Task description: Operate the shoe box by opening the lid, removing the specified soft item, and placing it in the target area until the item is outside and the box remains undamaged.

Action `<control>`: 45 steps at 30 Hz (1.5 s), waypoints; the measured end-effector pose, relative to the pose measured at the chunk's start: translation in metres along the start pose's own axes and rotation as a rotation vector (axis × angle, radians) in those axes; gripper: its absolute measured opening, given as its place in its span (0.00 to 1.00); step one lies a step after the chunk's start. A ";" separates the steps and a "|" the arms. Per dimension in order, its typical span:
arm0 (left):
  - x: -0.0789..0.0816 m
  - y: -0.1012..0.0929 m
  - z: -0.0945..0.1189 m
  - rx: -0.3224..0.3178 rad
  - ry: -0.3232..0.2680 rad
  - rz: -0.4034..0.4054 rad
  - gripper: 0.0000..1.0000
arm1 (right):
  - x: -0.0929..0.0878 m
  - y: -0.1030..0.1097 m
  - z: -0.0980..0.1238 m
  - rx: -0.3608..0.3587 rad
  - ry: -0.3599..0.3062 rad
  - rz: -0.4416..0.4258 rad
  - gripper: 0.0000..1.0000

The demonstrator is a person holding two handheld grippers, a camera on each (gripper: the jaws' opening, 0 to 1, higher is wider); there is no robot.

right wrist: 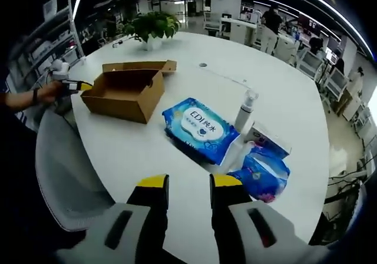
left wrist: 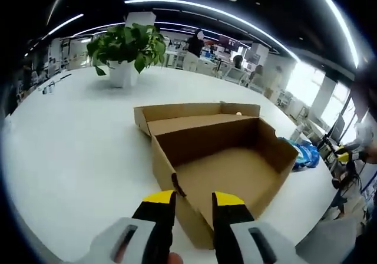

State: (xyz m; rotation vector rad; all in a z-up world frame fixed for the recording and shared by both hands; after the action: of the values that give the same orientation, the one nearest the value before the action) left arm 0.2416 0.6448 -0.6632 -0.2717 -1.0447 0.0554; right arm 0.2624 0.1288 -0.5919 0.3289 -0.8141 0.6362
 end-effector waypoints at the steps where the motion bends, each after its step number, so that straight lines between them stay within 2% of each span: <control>1: 0.000 0.000 0.000 0.001 0.003 -0.002 0.24 | 0.000 0.000 0.001 -0.003 -0.002 -0.003 0.25; 4: -0.002 -0.001 0.000 -0.035 0.013 -0.016 0.20 | 0.000 0.001 0.003 -0.002 -0.014 -0.023 0.25; 12: -0.002 -0.002 0.001 -0.048 0.018 -0.043 0.20 | -0.010 0.015 -0.003 0.024 0.009 -0.026 0.24; 27: -0.001 -0.005 0.004 -0.124 0.041 -0.113 0.19 | 0.003 0.031 -0.016 0.059 -0.002 -0.022 0.24; 29: -0.001 -0.006 0.005 -0.134 0.040 -0.124 0.15 | 0.007 0.032 -0.020 0.064 -0.012 -0.033 0.24; 31: 0.006 -0.005 0.006 -0.145 0.005 -0.135 0.05 | 0.009 0.035 -0.024 0.070 -0.021 -0.042 0.24; 32: 0.004 -0.006 0.006 -0.150 0.029 -0.135 0.05 | 0.009 0.036 -0.027 0.072 -0.018 -0.042 0.24; 34: 0.004 -0.006 0.005 -0.159 0.033 -0.174 0.05 | 0.010 0.038 -0.032 0.077 -0.008 -0.033 0.24; 39: 0.003 -0.004 0.004 -0.147 0.028 -0.140 0.05 | 0.016 0.044 -0.042 0.094 -0.011 -0.030 0.24; 45: 0.001 -0.005 0.006 -0.080 0.020 -0.102 0.09 | 0.027 0.047 -0.052 0.107 -0.022 -0.036 0.24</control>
State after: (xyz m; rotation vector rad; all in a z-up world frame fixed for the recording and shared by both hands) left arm 0.2362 0.6411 -0.6582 -0.2905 -1.0412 -0.0814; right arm 0.2757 0.2018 -0.6032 0.4473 -0.7954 0.6445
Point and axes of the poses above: the point that each gripper's makers call its tool centre point, and the gripper's own axes: z roughly backward along the fingers, y roughly to its left, x roughly out of its top, the point moved 6 cm from there along z, roughly backward along the fingers, and after that the axes turned 10 degrees about -y, right-handed, at the moved point
